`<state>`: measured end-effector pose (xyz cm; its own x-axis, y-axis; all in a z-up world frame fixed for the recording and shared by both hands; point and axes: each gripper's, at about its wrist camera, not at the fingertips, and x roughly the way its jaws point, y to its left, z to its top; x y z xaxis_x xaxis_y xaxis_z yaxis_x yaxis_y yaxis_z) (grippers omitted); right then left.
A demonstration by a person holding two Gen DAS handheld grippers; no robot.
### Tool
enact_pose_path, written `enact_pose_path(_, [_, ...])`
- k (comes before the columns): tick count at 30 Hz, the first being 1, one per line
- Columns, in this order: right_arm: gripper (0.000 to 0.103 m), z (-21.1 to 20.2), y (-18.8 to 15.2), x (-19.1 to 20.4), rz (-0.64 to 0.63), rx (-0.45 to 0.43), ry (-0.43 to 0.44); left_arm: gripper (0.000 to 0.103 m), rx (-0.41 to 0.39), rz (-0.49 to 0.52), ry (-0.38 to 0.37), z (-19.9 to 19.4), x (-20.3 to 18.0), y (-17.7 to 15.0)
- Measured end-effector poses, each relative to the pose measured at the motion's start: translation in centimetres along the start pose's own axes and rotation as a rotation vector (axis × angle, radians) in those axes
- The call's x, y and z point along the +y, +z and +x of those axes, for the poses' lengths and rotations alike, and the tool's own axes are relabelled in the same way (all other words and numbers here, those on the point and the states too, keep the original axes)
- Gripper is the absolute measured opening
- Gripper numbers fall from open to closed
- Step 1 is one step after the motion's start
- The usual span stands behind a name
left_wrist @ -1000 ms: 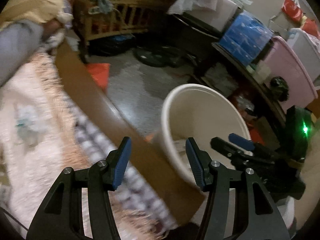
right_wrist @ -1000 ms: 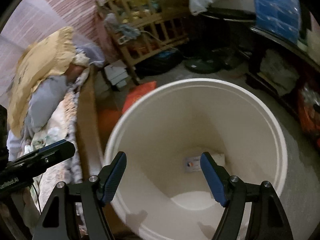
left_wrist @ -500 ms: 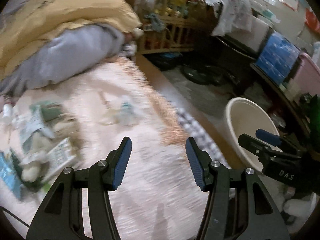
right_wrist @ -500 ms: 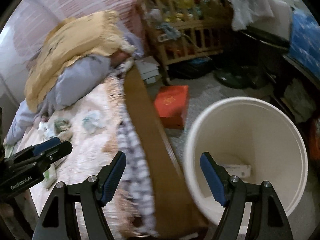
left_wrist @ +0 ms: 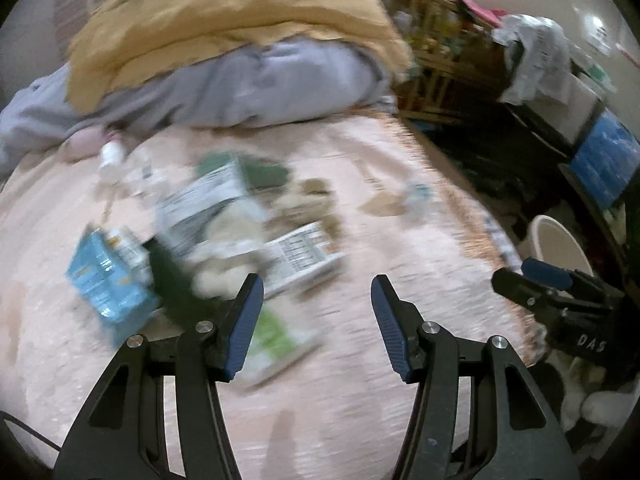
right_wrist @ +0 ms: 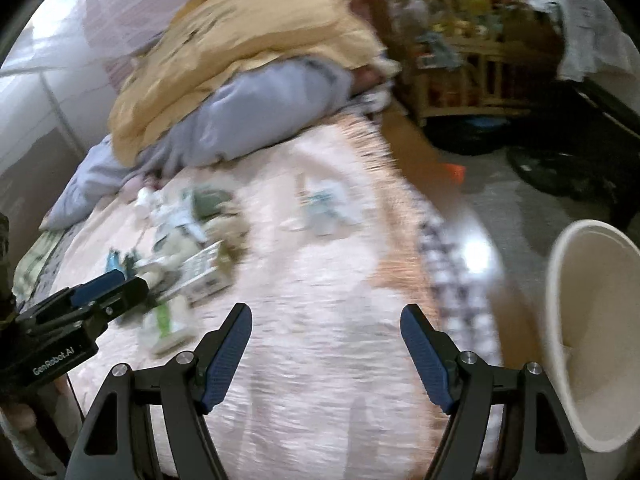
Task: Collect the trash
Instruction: 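Move both open tools back over the trash on the bed, then grasp the beige crumpled cloth with the right tool while the left tool grasps the green snack packet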
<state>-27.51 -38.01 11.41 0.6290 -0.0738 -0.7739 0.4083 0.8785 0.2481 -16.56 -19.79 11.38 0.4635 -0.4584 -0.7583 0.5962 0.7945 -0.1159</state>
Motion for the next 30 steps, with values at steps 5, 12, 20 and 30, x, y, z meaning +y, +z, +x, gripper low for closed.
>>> enact_pose_path(5, [0.074,1.8,0.3,3.6,-0.065,0.009,0.04,0.055,0.025,-0.085,0.055,0.1,5.4,-1.7])
enact_pose_path(12, [0.074,4.6,1.7,6.1,-0.117,0.013,0.044,0.055,0.058,-0.197,0.048,1.3,10.0,-3.1])
enact_pose_path(20, [0.074,9.3,5.2,8.0,-0.138,0.036,0.086,0.055,0.075,-0.249,-0.004,4.7,11.2,-2.4])
enact_pose_path(30, [0.074,17.2,8.0,8.5,-0.079,0.152,0.165,0.054,0.08,-0.262,-0.029,7.3,12.5,-1.0])
